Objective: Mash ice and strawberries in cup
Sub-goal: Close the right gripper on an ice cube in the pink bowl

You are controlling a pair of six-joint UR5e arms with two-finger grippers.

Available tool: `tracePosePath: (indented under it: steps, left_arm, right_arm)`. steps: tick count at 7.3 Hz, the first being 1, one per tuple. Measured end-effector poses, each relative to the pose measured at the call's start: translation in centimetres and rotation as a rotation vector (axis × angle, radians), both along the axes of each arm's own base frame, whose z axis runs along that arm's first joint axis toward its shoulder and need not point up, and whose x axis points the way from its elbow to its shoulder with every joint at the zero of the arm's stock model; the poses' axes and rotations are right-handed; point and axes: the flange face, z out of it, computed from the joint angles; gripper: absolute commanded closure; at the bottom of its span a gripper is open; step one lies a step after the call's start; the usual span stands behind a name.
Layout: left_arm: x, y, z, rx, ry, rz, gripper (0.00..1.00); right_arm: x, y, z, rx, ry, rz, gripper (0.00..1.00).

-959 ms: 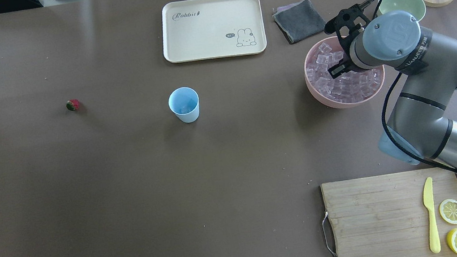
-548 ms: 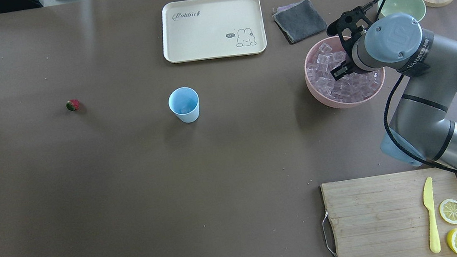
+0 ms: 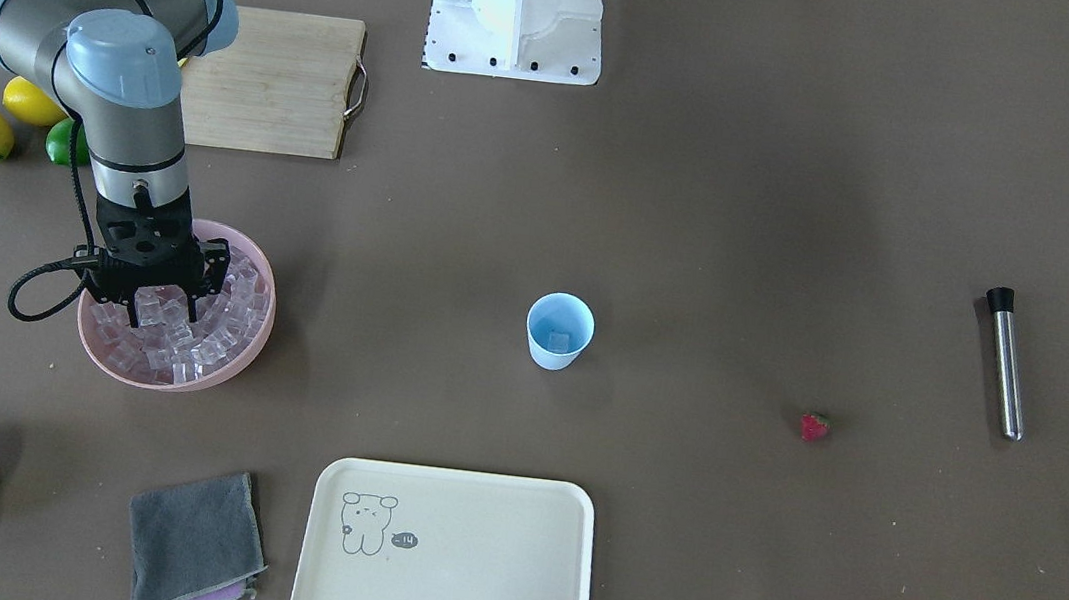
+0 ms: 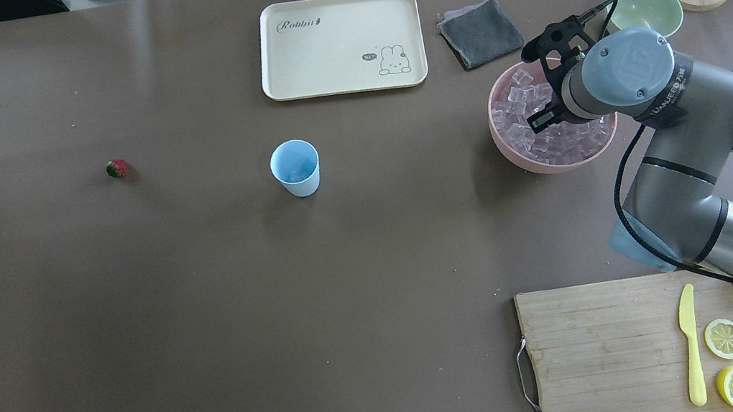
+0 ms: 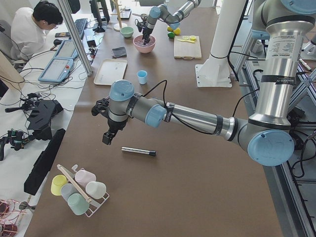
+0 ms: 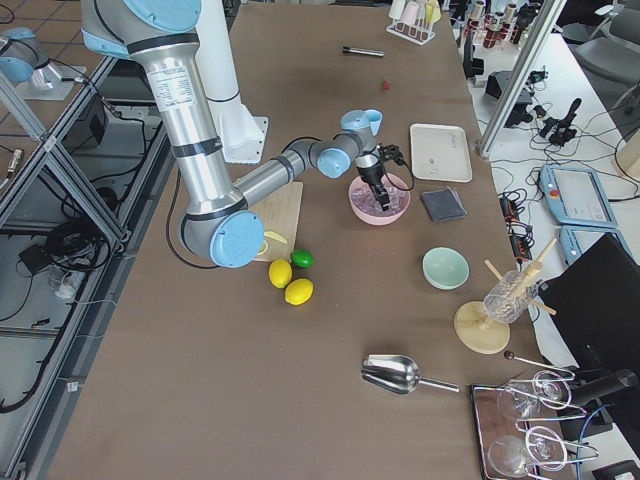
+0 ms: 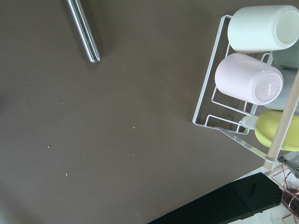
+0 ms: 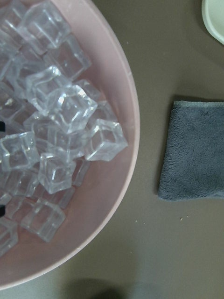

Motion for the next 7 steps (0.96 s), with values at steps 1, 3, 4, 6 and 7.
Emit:
tracePosePath:
  steps: [1,3,4,6,7]
  left_arm:
    - [0.00,0.07,0.10,-0.001,0.000,0.000,0.03]
    - [0.00,0.10,0.39,0.002,0.001,-0.001,0.03]
    - [0.00,0.08,0.44,0.006,0.001,-0.002,0.03]
    - [0.00,0.05,0.46,0.010,0.002,-0.003,0.03]
    - [0.01,0.07,0.48,0.011,0.002,-0.003,0.03]
  right_arm:
    - [-0.06,0.03,-0.02,0.000,0.000,0.001,0.44]
    - [-0.14,0.07,0.08,0.000,0.002,0.001,0.63]
    - [-0.12,0.07,0.08,0.000,0.002,0.002,0.65]
    - [-0.10,0.10,0.06,-0.002,0.001,0.005,0.73]
    - [-0.08,0.11,-0.01,-0.004,-0.003,0.009,0.76]
